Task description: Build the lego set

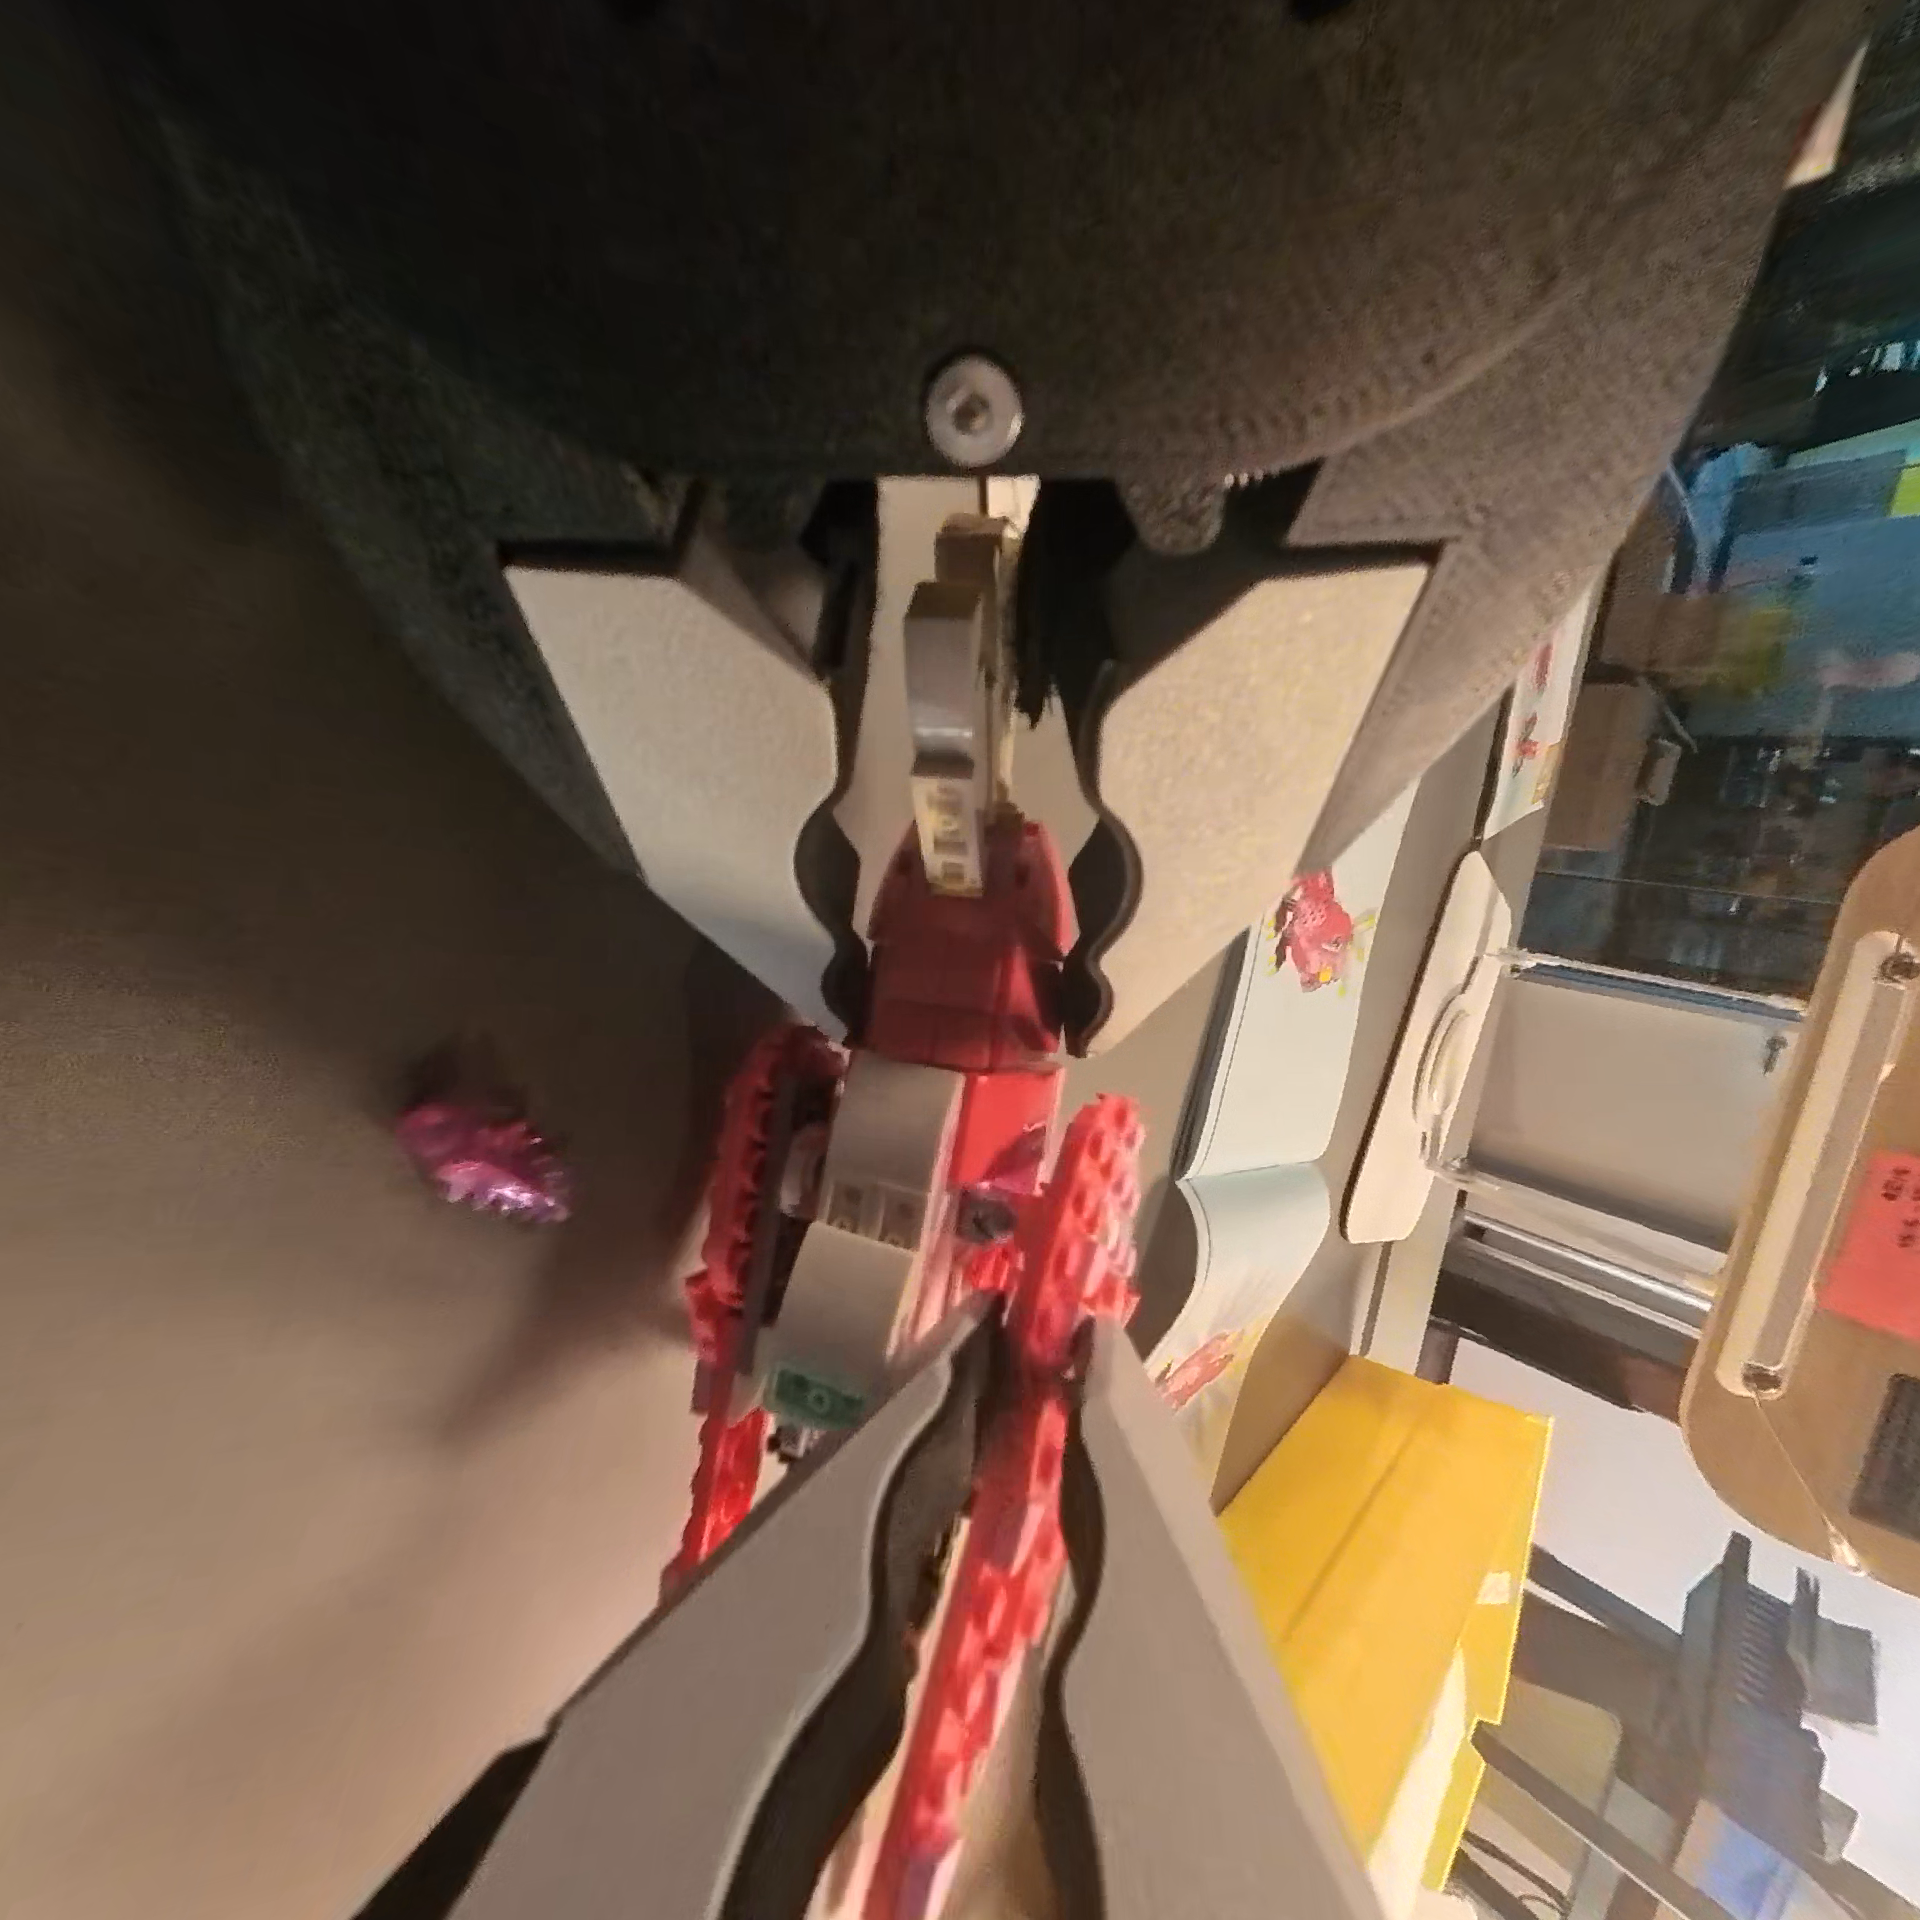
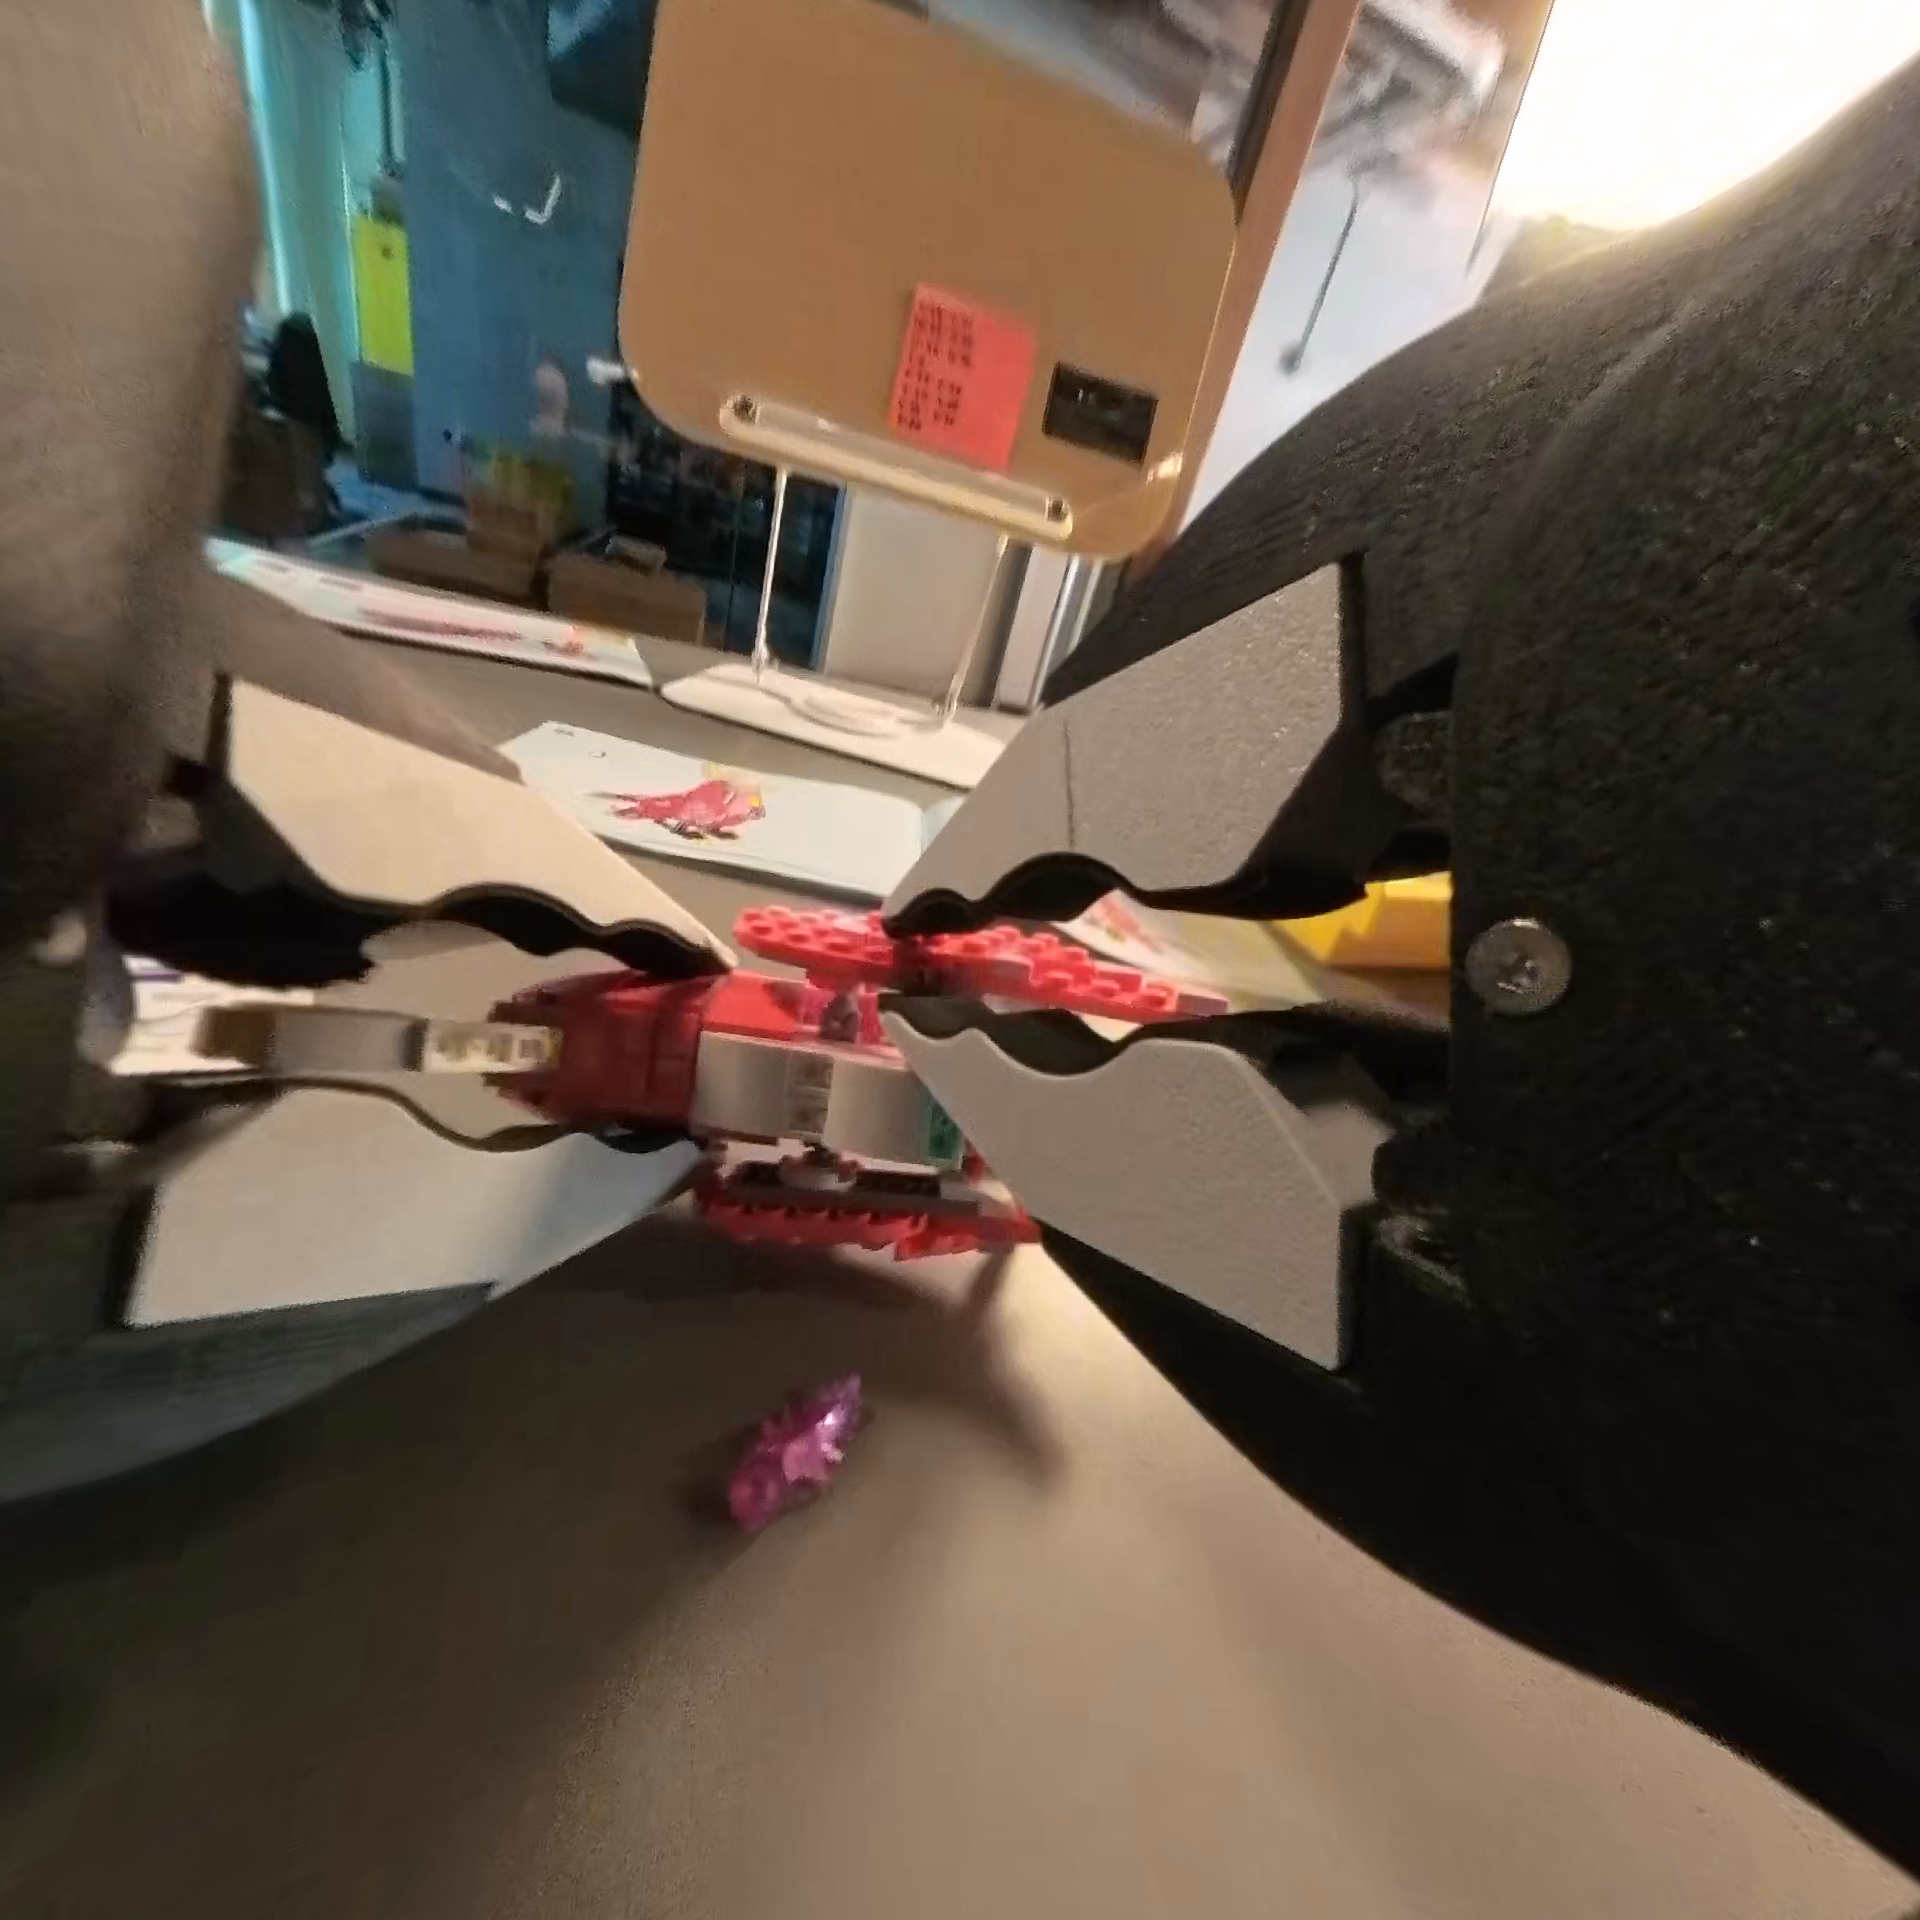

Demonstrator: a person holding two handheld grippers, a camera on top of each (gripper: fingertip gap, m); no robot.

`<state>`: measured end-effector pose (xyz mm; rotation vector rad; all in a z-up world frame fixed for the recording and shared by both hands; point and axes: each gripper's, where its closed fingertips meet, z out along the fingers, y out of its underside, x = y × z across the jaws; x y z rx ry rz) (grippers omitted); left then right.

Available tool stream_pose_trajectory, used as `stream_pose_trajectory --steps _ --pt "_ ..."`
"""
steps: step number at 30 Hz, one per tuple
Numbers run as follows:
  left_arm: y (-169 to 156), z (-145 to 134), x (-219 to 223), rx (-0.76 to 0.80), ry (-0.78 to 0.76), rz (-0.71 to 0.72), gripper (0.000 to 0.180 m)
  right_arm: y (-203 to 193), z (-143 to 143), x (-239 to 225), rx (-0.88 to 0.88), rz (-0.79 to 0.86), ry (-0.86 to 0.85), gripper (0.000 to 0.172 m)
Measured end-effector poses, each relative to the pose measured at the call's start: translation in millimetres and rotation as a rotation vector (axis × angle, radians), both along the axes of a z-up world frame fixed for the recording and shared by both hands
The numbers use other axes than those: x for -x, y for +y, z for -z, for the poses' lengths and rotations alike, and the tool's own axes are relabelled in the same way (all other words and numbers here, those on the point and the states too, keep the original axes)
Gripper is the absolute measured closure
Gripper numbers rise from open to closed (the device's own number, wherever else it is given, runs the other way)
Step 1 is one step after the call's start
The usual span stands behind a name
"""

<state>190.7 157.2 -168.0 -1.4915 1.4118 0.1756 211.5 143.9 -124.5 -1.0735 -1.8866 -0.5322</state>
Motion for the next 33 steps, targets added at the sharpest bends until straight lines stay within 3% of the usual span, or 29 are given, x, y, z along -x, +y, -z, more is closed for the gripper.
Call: stream_pose_trajectory --steps 22,33 --pt "-1.4 -17.3 -4.3 -0.153 -0.010 0.038 0.144 4.8 -10.0 -8.4 0.070 0.001 0.119 0.164" --pt "-10.3 -43.1 -5.0 -0.361 0.004 0.107 0.144 -13.2 -34.0 -4.8 -0.025 -0.185 0.103 0.164"
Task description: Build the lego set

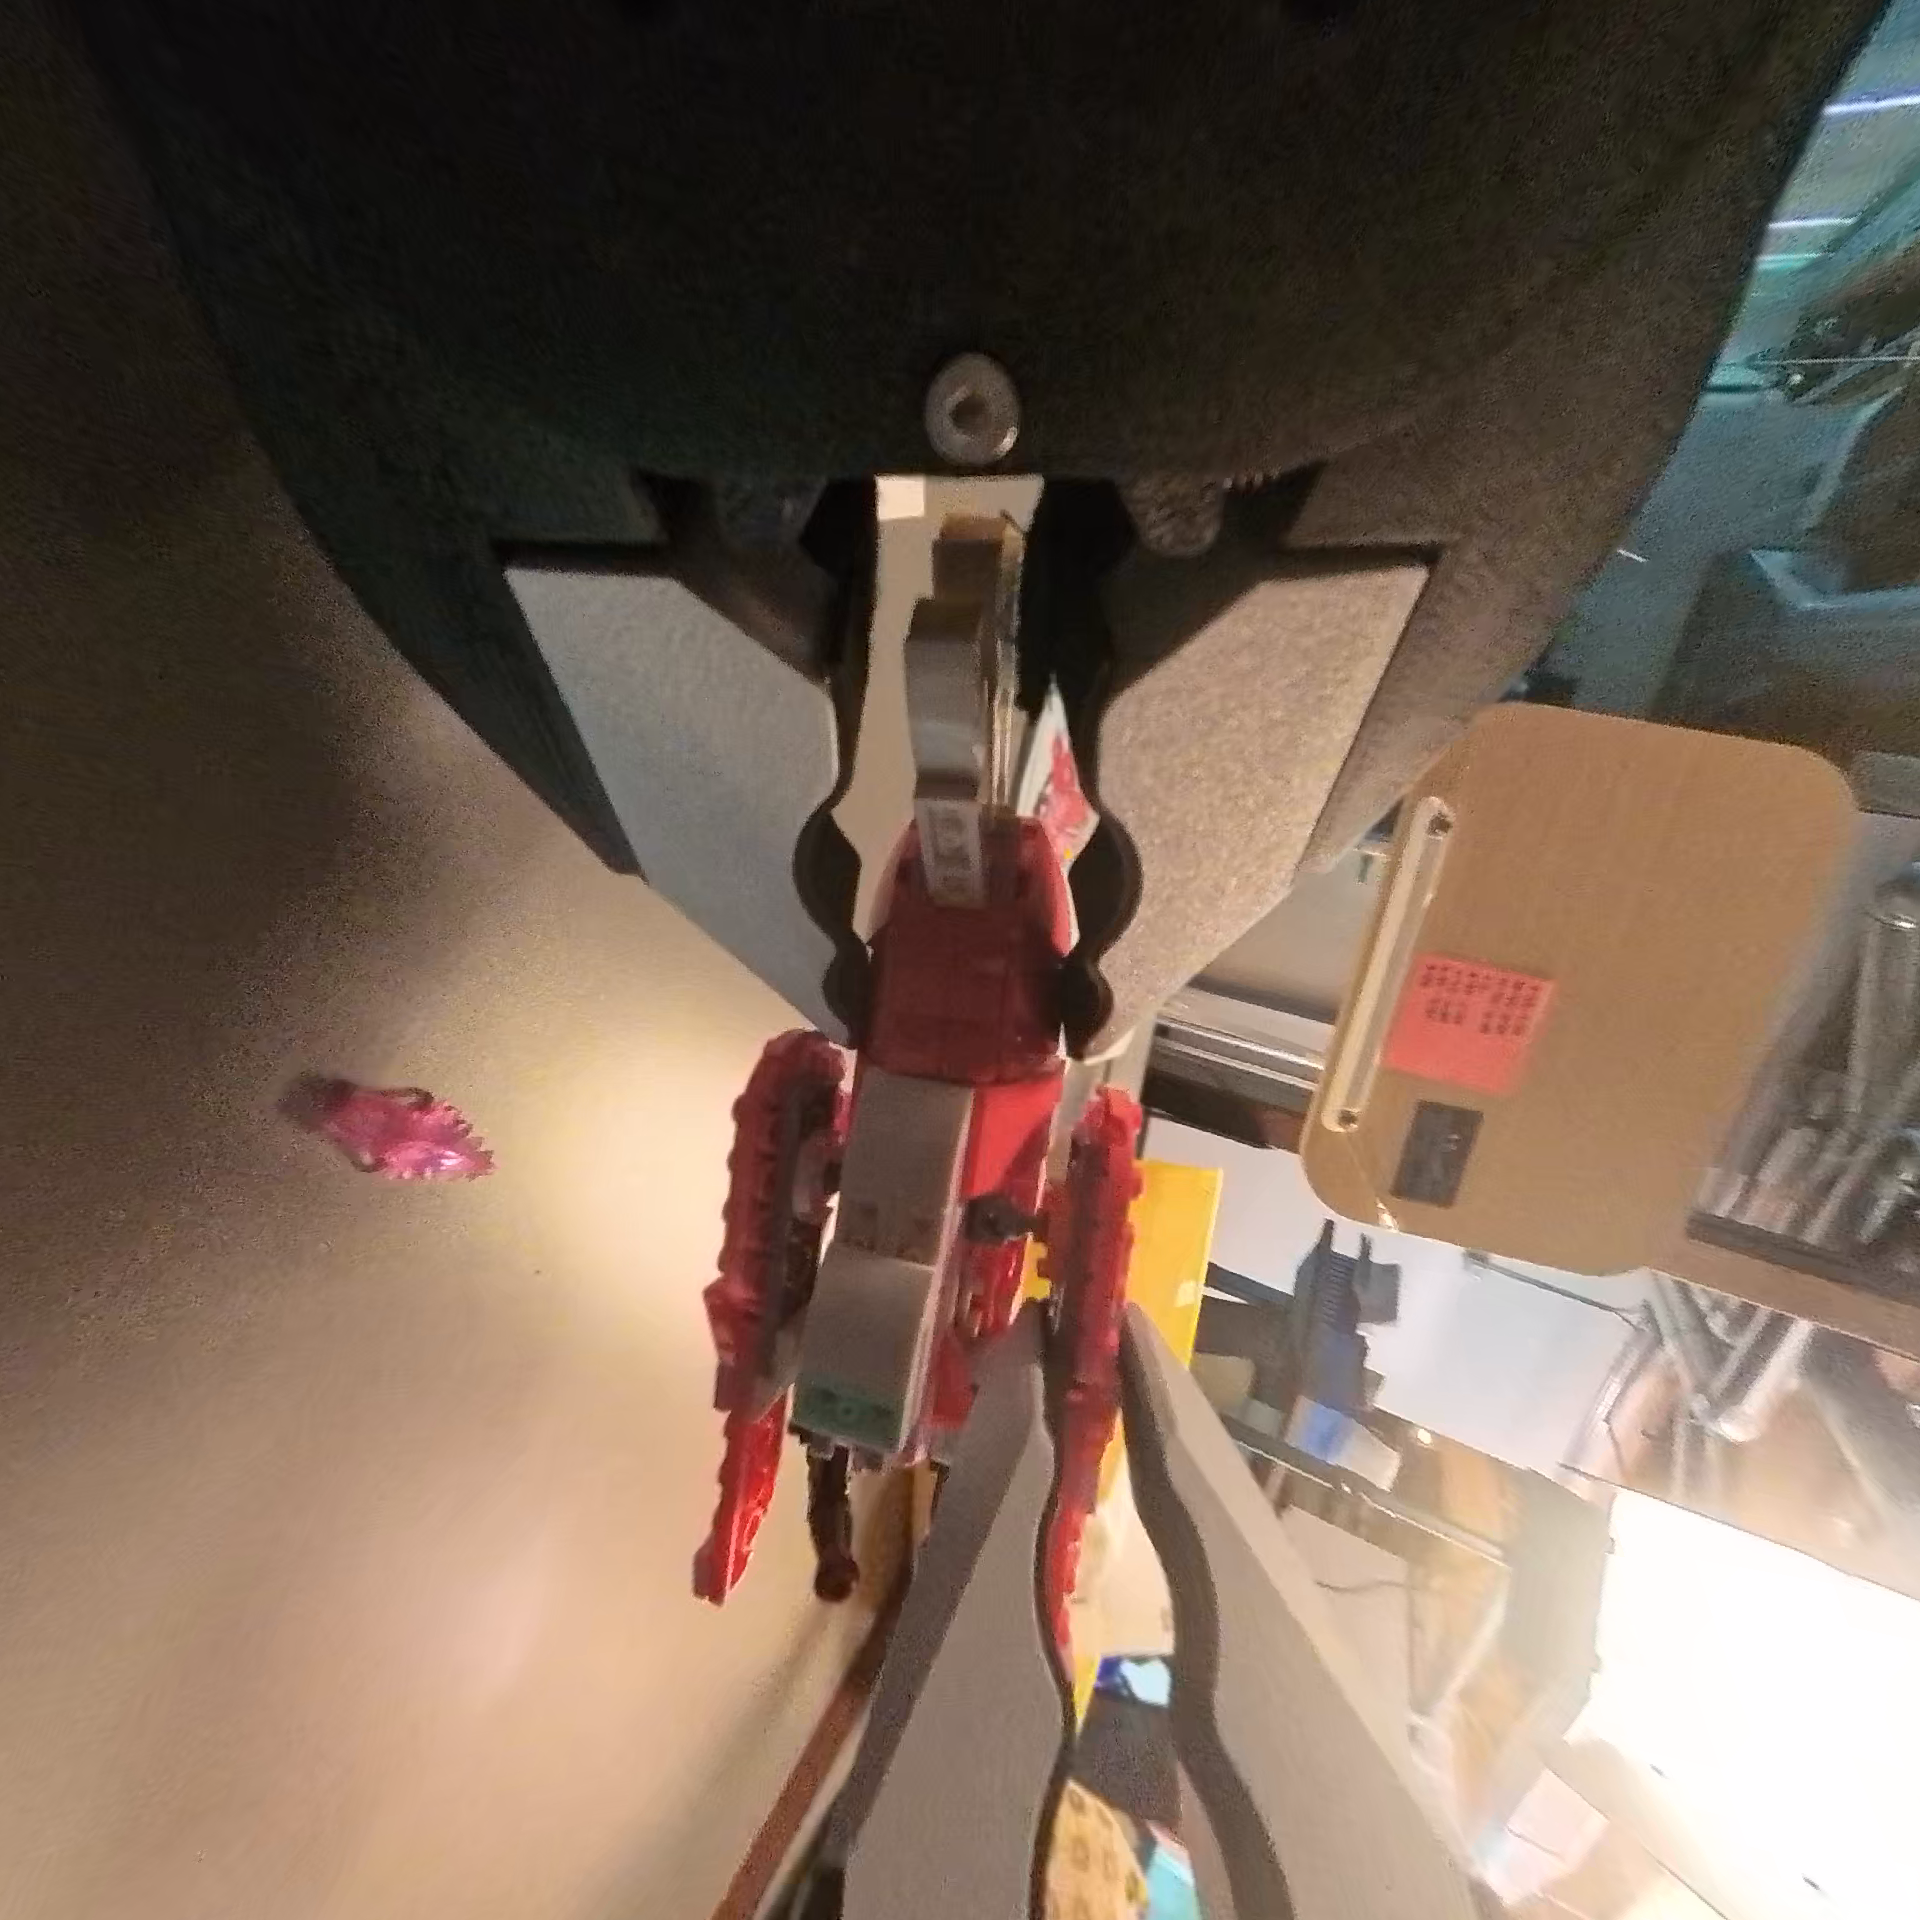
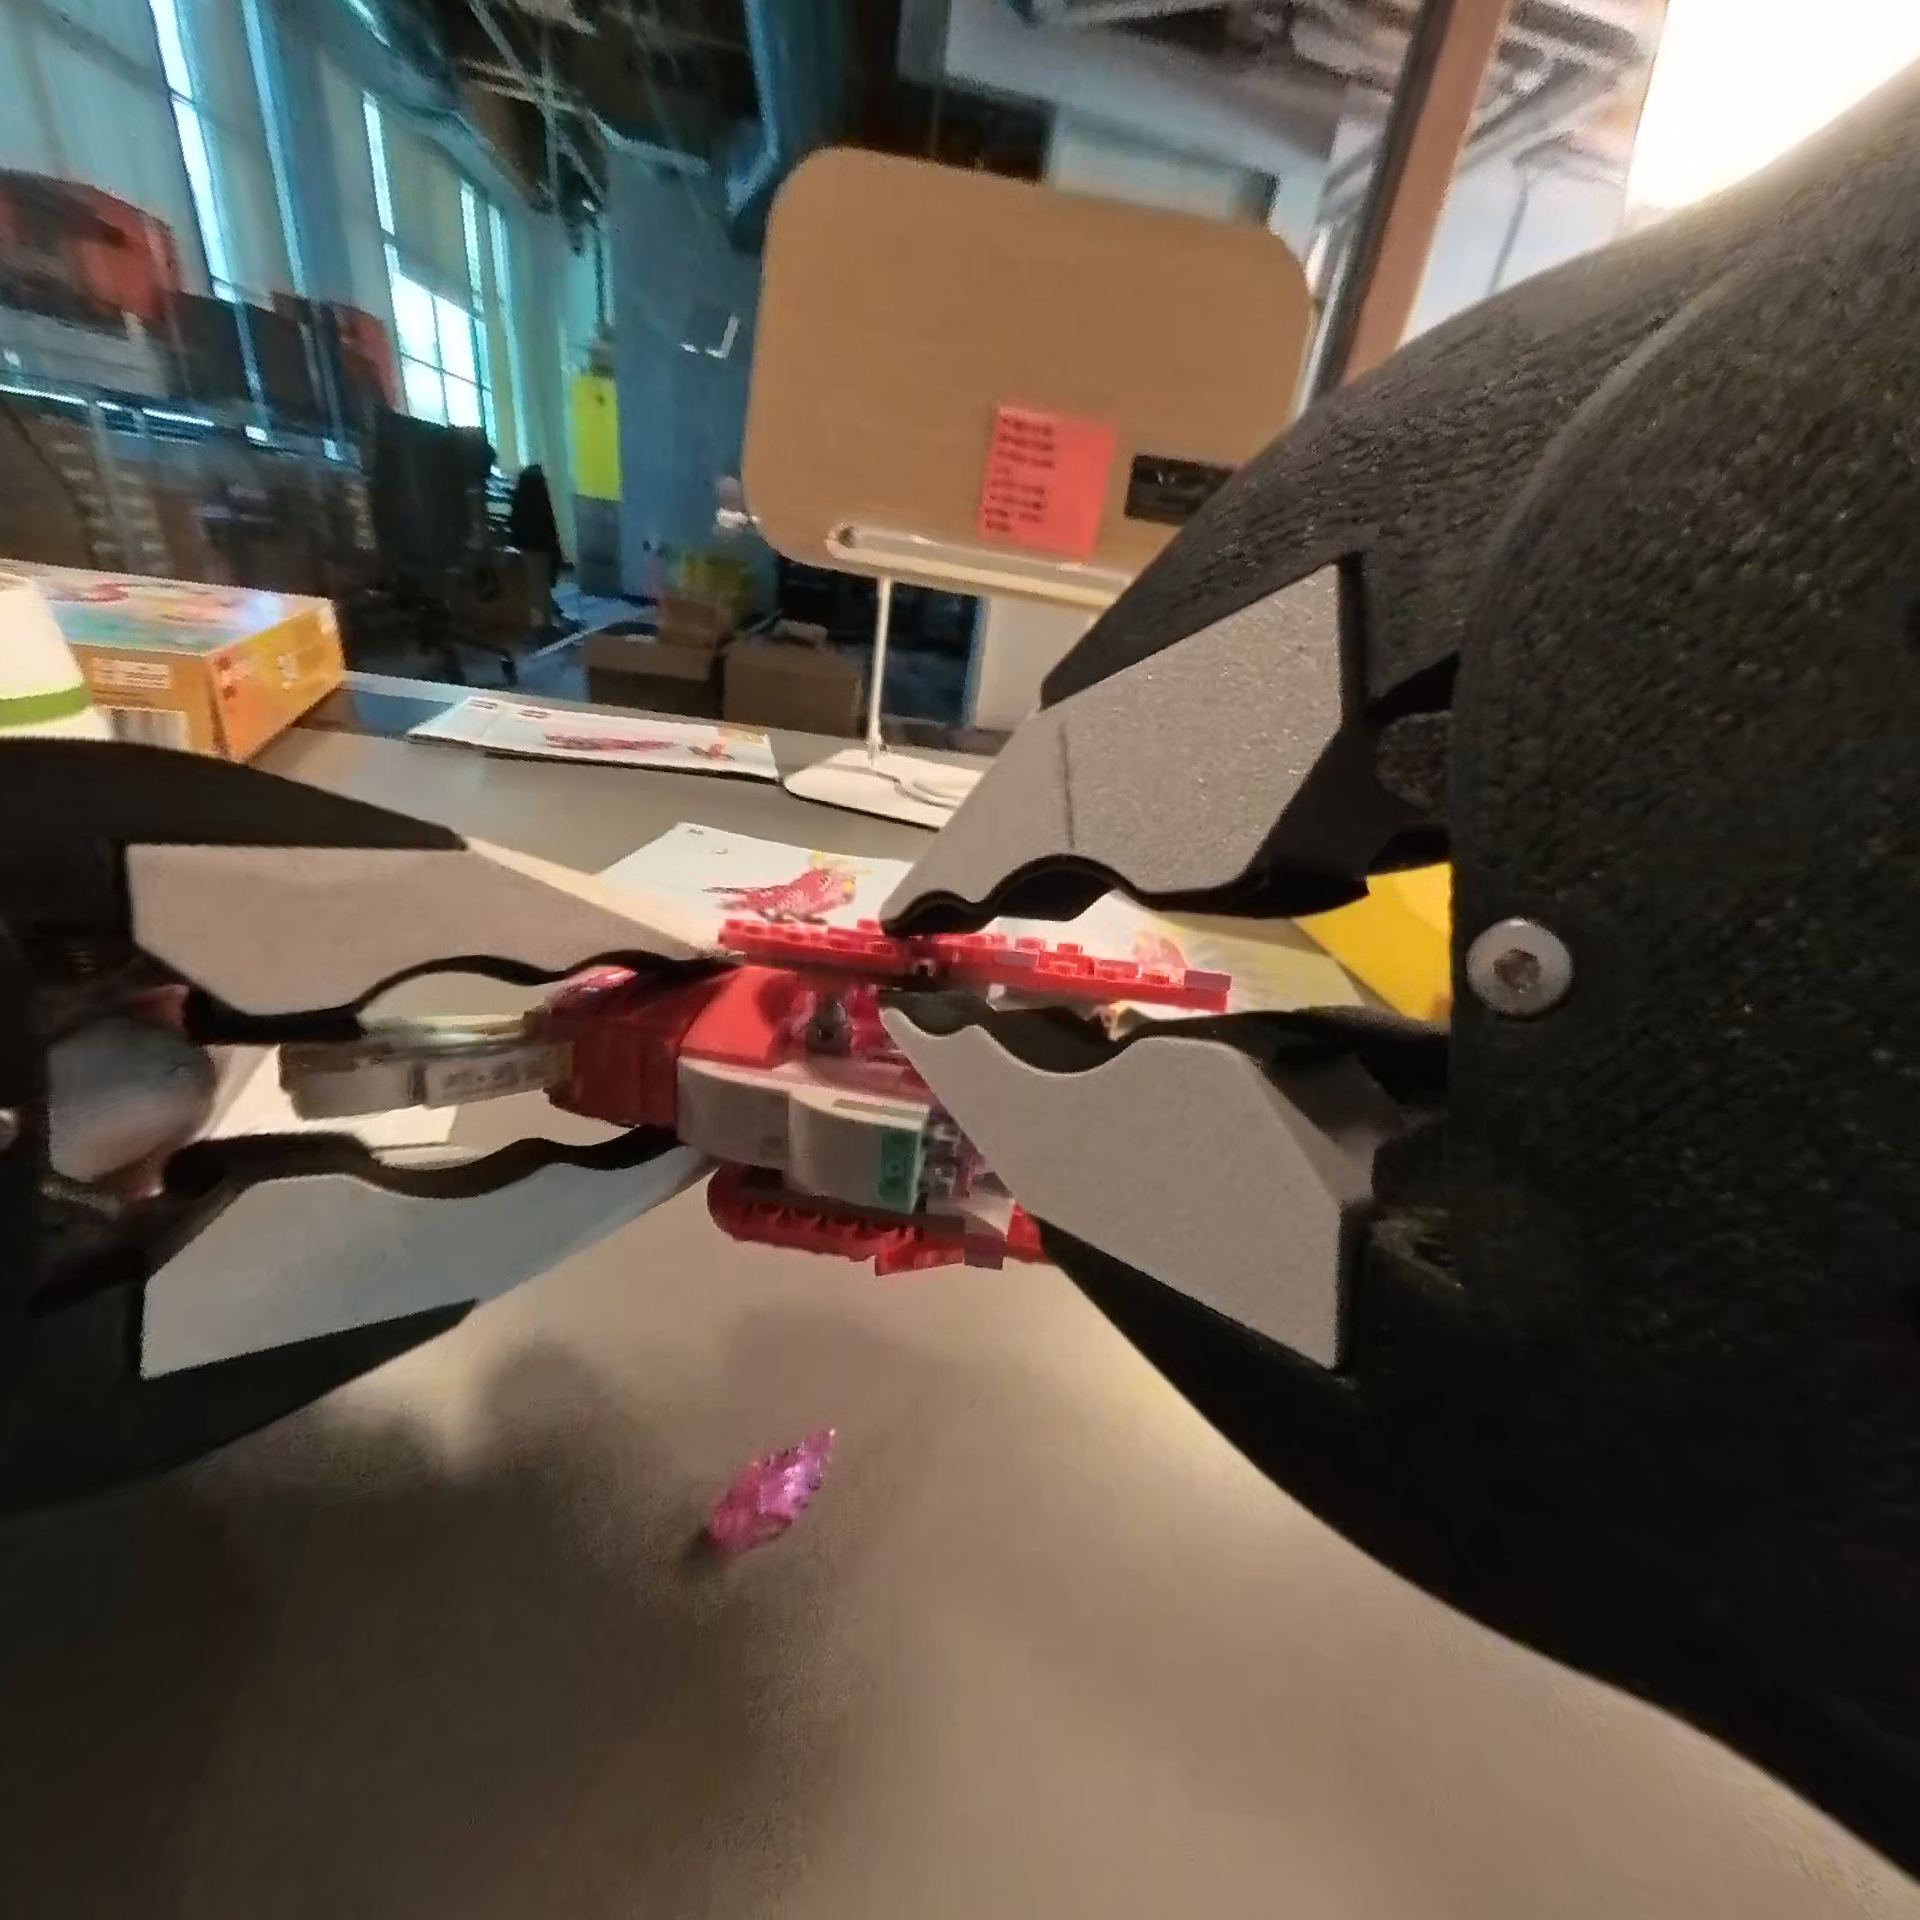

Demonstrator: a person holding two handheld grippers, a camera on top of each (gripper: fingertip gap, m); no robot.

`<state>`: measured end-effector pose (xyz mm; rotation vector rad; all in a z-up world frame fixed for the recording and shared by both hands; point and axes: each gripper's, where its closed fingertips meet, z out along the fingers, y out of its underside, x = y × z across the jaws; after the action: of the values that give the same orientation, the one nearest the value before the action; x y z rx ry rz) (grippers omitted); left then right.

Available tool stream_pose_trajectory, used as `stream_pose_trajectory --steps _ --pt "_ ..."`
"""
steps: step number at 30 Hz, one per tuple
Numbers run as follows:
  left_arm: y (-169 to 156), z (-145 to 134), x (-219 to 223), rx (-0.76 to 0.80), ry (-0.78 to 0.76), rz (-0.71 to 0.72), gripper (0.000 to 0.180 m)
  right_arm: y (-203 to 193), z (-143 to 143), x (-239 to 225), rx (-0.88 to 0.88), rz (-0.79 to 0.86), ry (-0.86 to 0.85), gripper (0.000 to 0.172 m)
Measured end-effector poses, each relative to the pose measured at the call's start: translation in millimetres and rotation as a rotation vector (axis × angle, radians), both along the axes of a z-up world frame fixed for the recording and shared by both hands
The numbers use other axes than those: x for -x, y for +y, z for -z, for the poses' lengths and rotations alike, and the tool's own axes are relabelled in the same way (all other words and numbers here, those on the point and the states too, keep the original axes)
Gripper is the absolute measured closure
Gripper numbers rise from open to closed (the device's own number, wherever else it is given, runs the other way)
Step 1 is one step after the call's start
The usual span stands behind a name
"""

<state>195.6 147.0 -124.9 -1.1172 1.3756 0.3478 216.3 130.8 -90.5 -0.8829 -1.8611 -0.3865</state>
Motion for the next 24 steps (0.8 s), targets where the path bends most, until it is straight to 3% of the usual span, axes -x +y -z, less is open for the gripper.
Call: stream_pose_trajectory --steps 11,24 --pt "-1.4 -9.5 1.8 -0.011 -0.043 -0.004 0.144 -4.8 -10.7 2.3 -0.147 -0.049 -0.027 0.164" --pt "-1.3 -12.6 4.0 0.080 -0.120 -0.006 0.145 -1.6 -15.2 5.0 -0.096 -0.023 0.031 0.165"
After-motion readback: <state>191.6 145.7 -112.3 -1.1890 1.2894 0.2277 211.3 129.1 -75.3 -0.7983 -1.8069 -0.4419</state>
